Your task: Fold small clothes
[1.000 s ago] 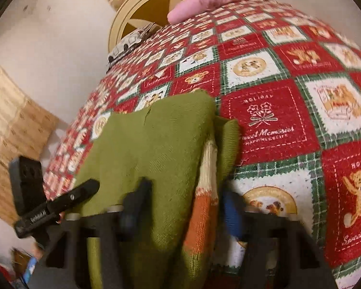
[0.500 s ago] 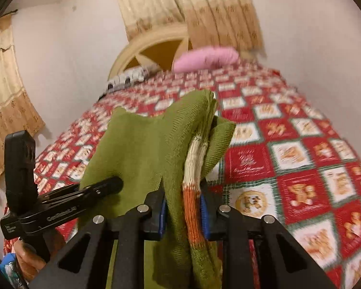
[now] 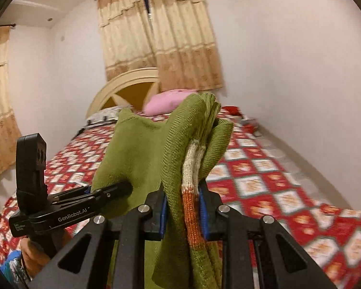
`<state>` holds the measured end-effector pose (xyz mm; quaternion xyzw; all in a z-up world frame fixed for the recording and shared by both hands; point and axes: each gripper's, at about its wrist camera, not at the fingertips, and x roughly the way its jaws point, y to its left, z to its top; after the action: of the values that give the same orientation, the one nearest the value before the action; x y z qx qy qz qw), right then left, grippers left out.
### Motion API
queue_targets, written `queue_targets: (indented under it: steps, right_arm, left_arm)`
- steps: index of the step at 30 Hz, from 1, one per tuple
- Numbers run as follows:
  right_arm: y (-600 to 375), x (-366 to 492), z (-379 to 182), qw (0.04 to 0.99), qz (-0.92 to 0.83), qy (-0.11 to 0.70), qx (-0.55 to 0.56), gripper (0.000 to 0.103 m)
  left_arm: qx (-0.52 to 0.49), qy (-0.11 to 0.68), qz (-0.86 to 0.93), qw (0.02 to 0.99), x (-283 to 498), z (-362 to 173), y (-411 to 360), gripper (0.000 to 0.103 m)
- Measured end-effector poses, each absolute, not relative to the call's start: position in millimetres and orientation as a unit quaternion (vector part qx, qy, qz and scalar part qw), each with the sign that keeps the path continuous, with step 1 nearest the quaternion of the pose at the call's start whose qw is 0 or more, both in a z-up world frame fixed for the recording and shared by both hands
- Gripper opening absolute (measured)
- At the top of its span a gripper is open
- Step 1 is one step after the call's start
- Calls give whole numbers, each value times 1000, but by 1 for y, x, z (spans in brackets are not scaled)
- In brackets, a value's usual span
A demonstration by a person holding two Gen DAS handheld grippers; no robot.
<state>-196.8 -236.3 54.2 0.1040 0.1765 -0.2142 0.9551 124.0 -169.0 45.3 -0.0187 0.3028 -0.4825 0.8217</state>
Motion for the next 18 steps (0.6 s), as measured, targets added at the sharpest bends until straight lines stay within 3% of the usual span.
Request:
queue_targets:
  steps: [9,18]
  right_arm:
    - [-303,-272,30,922,-306,203,121,22]
    - [-394,-247,-54,895,-325,254,171,22]
  left_arm:
    - [20,341,-527,778,90,16,-259,35]
    - [83,383,-465,794,99,-40,-321,35]
